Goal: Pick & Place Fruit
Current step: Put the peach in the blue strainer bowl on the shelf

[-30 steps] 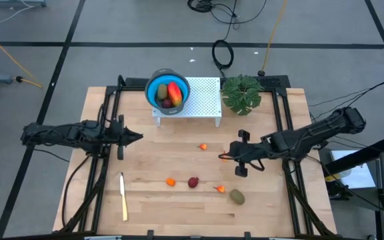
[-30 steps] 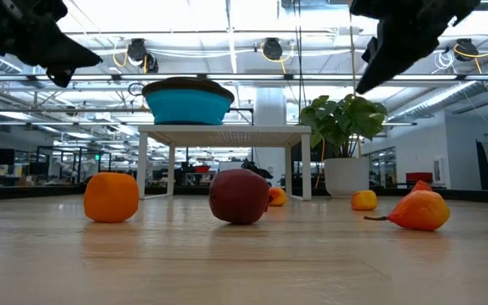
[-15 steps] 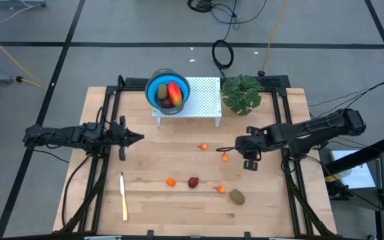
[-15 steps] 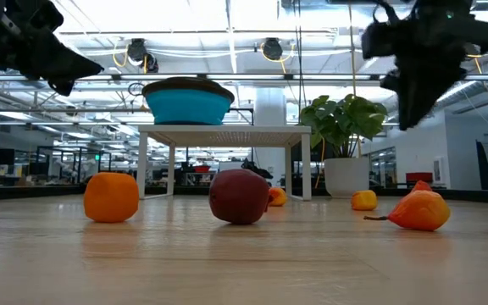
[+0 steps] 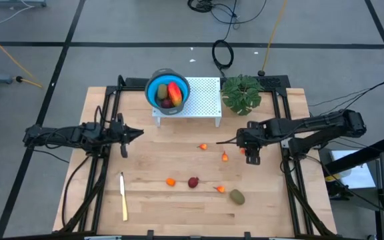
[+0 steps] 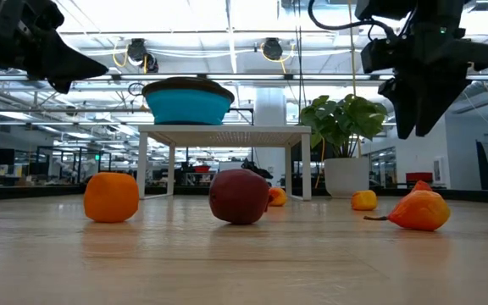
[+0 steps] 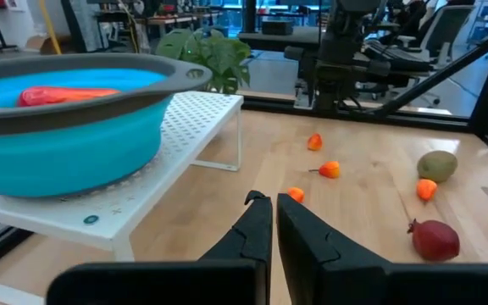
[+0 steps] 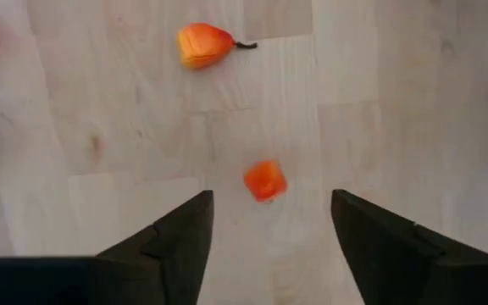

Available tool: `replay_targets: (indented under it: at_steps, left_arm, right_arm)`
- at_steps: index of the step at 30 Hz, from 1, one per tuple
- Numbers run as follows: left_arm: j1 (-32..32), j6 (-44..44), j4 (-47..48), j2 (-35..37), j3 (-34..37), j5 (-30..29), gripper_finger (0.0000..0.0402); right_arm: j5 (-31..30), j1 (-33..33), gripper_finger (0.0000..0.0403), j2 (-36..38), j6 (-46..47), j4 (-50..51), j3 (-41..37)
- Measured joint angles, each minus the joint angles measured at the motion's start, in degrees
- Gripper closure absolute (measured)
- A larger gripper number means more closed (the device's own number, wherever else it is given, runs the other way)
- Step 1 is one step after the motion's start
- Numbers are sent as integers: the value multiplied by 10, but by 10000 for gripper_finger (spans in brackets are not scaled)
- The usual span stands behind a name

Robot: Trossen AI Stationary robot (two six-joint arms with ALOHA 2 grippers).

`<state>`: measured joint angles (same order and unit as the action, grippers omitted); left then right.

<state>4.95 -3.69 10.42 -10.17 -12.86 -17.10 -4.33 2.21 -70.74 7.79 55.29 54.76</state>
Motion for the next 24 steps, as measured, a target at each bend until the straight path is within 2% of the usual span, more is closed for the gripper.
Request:
replay_targets:
  at_steps: [10,24]
  left_arm:
    - [0,0,14,0,0,-44,380]
    - [0,-1,14,0,0,-45,380]
  right_arm:
    - [2,-2,155,0,4,-62,-51]
    - [16,-1,163,0,6,-191,-149]
